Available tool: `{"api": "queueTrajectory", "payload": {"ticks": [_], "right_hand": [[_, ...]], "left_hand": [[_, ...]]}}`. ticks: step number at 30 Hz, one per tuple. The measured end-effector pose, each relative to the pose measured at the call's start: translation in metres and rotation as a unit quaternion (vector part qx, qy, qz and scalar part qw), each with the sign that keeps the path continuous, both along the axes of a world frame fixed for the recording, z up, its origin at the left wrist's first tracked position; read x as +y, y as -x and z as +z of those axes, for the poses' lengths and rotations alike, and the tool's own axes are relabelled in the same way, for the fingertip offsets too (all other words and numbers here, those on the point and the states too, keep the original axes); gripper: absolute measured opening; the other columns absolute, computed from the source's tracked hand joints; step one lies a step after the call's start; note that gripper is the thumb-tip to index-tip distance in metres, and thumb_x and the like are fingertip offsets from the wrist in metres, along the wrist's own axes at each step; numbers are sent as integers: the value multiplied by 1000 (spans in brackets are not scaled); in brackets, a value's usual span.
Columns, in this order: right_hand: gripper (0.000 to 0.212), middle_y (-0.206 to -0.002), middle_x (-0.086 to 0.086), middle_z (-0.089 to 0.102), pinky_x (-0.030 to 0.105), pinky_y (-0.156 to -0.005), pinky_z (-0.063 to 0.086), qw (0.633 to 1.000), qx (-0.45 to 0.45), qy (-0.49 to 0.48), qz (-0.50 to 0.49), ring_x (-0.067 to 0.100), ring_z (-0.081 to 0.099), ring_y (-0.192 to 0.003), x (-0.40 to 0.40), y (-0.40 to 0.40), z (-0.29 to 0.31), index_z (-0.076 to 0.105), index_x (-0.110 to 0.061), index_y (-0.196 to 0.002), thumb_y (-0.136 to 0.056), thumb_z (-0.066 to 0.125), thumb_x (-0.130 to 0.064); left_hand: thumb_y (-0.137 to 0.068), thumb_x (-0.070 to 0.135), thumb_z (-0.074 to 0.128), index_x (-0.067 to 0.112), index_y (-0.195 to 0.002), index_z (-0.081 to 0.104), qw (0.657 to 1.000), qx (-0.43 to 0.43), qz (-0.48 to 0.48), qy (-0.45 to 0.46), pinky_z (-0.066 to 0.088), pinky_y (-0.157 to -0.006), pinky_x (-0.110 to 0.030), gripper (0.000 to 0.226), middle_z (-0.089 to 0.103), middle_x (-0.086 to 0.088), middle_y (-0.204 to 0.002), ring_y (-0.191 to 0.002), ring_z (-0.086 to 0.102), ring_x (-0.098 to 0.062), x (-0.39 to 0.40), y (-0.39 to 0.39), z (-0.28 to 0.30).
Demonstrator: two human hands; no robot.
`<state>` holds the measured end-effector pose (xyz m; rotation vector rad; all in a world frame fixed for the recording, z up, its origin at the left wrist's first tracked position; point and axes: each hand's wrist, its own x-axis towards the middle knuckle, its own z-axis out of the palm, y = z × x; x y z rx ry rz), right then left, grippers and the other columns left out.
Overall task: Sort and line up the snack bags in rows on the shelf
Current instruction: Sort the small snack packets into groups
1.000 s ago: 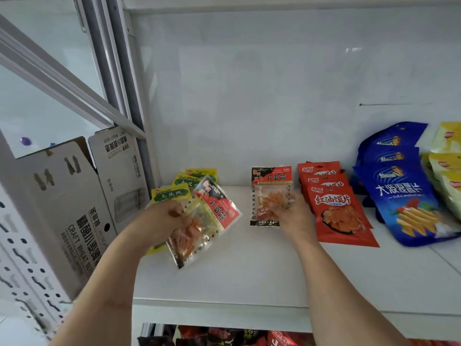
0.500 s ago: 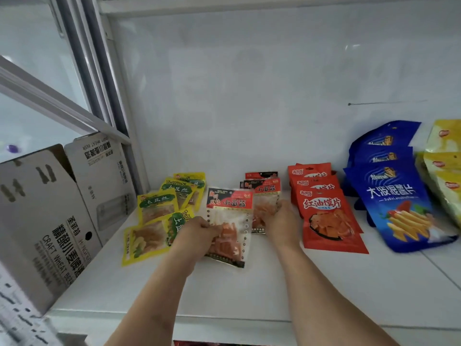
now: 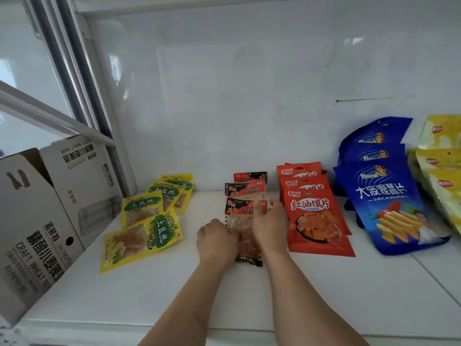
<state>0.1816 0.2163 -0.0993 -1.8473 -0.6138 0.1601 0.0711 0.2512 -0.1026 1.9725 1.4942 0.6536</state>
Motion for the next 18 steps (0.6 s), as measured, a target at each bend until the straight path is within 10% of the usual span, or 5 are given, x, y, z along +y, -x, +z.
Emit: {"api": "queueTrajectory", "payload": {"ticks": [18], "right_hand": [[59,-146,12,46,41,-110,34,977,-152,150,17,30,42,-134,1,3,8,35,-9,-149,-100,46,-39]], "left_hand": [[-95,43,59,7,-141,42,999,-38,24,-20,41,-104,-41,60,58,-12,-136,-131,49,-33,-6,-8,2]]}}
